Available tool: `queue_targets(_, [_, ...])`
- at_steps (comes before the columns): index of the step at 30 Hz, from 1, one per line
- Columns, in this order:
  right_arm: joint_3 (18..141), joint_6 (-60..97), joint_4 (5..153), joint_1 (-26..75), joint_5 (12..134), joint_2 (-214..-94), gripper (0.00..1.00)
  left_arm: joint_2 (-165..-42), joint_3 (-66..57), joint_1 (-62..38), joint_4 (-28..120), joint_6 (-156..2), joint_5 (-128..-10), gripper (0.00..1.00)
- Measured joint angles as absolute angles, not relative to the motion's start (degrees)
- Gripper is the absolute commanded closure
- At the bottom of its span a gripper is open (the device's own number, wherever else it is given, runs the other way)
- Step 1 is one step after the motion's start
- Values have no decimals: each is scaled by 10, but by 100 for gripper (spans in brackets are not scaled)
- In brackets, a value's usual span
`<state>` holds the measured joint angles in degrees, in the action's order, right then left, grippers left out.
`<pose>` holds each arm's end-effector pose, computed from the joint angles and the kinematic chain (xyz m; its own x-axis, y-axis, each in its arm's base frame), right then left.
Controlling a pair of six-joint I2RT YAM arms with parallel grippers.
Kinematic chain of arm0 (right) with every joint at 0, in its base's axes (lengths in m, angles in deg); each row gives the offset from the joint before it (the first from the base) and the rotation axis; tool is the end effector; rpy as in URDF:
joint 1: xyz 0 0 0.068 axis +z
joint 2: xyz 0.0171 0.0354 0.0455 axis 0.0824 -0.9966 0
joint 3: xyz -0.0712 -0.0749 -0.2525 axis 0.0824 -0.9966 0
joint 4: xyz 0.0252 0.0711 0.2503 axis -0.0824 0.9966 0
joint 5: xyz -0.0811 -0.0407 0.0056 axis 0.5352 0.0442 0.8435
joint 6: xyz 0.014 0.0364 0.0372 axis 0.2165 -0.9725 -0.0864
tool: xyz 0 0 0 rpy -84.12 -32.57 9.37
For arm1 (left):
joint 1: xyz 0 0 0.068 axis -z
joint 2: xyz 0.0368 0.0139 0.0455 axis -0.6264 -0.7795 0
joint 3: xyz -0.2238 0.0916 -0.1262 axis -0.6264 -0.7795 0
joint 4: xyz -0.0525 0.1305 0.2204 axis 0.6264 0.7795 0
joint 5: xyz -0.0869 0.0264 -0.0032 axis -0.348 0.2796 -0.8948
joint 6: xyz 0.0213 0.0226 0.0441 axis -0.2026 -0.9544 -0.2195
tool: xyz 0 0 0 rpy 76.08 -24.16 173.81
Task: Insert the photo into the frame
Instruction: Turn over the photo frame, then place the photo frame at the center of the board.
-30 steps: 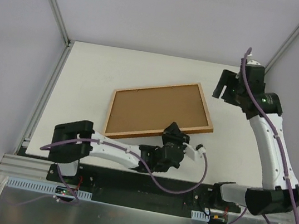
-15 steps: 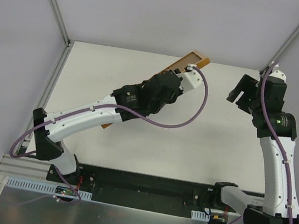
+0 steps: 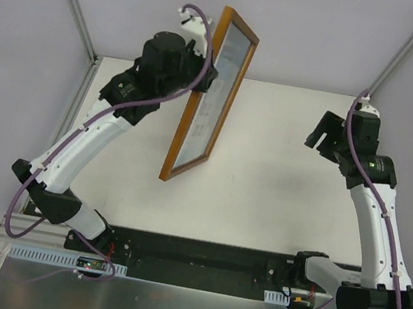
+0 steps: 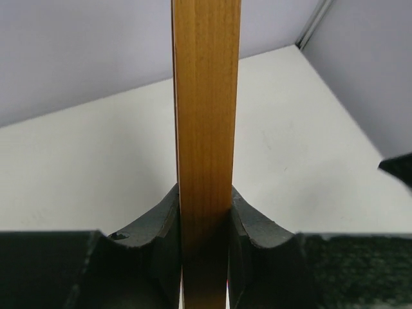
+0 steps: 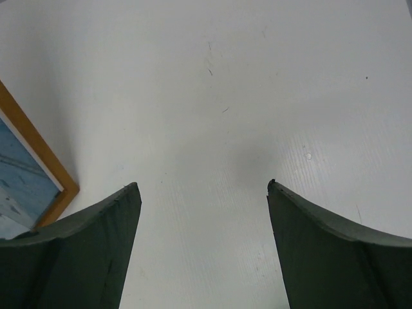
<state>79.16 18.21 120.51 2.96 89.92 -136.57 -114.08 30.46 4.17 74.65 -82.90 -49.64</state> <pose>0.2228 0.0244 0.4034 -0.4974 0.0532 -0.8659 0.0646 0.9976 0.0241 0.2339 -0.2085 0.5139 -0.1143 -0.0287 -0.9930 0.5222 0.8486 -0.0846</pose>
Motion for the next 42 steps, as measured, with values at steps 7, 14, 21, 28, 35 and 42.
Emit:
queue_targets(7, [754, 180, 1185, 30, 881, -1373, 20, -1151, 292, -142, 760, -622, -715, 100])
queue_targets(14, [713, 176, 1151, 30, 857, -1387, 21, -1195, 172, -259, 685, -515, -896, 100])
queue_targets(21, [636, 165, 1093, 30, 803, -1402, 21, -1236, -36, -290, 543, -433, -1022, 100])
queue_targets(28, [575, 155, 1035, 32, 754, -1429, 21, -1325, -81, -299, 402, -417, -1104, 100])
queue_targets(35, [542, 148, 990, 36, 723, -1467, 20, -1355, -106, -303, 355, -419, -1106, 89])
queue_targets(42, [536, 146, 965, 43, 716, -1481, 20, -1375, -110, -303, 367, -454, -1037, 57])
